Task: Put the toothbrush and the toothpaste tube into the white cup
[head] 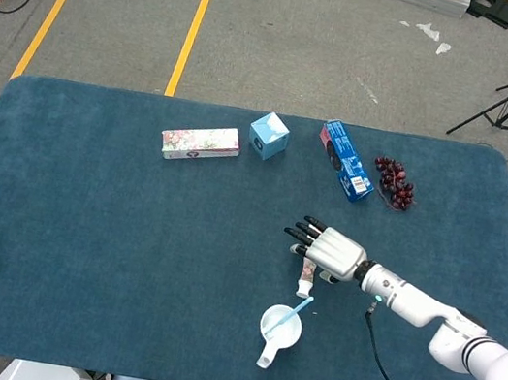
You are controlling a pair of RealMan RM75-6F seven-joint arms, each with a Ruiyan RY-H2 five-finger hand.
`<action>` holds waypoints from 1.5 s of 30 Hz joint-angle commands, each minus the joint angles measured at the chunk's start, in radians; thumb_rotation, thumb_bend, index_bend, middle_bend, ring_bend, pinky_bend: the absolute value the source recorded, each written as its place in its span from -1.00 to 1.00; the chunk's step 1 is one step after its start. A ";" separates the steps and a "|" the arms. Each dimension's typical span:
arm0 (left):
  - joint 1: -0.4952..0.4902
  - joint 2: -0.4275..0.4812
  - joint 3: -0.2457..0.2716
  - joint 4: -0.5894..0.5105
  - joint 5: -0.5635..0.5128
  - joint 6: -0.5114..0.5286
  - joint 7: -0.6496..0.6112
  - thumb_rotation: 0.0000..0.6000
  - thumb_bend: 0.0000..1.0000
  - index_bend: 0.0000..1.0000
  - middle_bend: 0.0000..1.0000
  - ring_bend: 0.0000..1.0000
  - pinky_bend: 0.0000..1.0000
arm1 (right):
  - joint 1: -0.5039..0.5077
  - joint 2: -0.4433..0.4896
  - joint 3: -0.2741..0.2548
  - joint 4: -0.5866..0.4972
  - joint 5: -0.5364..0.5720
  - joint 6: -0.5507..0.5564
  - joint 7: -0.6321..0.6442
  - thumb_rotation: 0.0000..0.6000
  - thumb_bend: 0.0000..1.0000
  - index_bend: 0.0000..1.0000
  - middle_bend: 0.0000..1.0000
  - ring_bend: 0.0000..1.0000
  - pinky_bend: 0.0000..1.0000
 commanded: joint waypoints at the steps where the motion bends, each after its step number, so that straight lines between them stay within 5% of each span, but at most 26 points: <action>1: 0.001 0.001 0.000 -0.001 0.001 0.002 -0.001 1.00 -1.00 0.57 0.01 -0.24 -0.26 | 0.007 -0.009 -0.005 0.007 -0.002 -0.006 0.006 1.00 -0.62 -0.48 -1.00 -1.00 -0.89; 19: 0.004 0.017 -0.002 -0.006 -0.003 -0.004 -0.028 1.00 -1.00 0.57 0.01 -0.24 -0.26 | 0.033 -0.058 -0.043 0.045 -0.002 -0.029 0.039 1.00 -0.61 -0.47 -1.00 -1.00 -0.89; 45: 0.009 0.025 -0.008 -0.015 -0.005 0.005 -0.047 1.00 -1.00 0.57 0.02 -0.24 -0.26 | 0.026 -0.094 -0.038 0.070 0.045 -0.041 0.001 1.00 -0.56 0.10 -0.98 -1.00 -0.89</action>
